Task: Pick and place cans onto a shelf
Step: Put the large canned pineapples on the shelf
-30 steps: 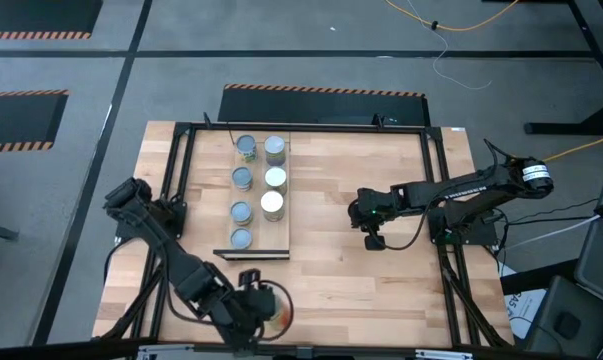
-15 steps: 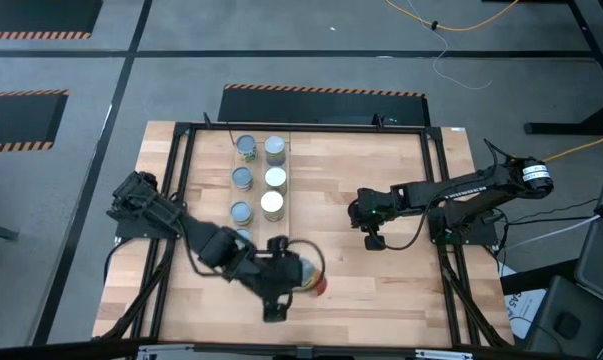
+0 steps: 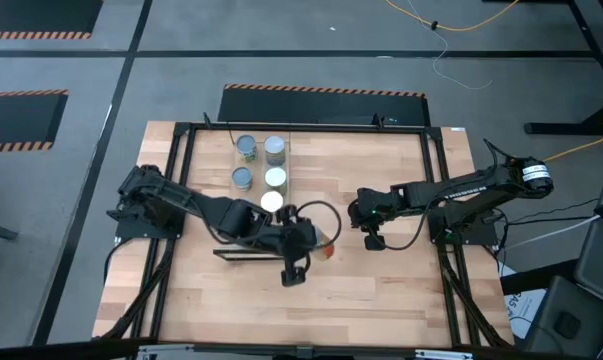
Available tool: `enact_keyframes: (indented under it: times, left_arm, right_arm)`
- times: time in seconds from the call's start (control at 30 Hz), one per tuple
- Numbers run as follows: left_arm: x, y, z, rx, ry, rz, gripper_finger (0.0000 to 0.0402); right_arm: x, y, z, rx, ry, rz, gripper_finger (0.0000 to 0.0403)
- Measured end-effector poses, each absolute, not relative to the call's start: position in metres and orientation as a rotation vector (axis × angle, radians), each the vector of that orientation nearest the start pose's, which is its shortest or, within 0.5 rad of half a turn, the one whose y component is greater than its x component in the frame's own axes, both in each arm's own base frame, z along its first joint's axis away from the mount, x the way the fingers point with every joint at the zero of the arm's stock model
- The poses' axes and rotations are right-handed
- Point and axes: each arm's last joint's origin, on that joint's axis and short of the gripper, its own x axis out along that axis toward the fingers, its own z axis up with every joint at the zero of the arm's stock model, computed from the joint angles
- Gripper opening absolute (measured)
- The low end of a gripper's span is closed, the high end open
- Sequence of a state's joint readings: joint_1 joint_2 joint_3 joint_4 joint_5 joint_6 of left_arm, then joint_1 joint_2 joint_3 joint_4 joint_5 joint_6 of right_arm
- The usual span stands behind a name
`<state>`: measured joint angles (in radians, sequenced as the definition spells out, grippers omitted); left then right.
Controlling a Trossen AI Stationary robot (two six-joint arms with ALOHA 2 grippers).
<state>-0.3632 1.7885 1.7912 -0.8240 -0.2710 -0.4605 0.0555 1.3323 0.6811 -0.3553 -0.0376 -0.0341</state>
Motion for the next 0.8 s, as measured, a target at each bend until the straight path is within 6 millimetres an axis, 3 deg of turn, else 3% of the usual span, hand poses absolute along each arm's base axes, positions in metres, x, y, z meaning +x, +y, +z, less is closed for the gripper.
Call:
enact_keyframes:
  times: [0.23,0.4,0.8]
  left_arm:
    - [0.359,-0.102,0.341,-0.148,0.952,0.182,0.0000]
    - [0.349,-0.092,0.334,-0.116,1.084,0.222,0.0000]
    - [0.335,-0.108,0.329,-0.082,1.204,0.202,0.0000]
  right_arm:
    - [0.240,0.014,0.178,-0.041,1.005,0.102,0.0039]
    - [0.240,0.014,0.178,-0.041,1.005,0.102,0.0039]
    - [0.240,0.014,0.178,-0.041,1.005,0.103,0.0039]
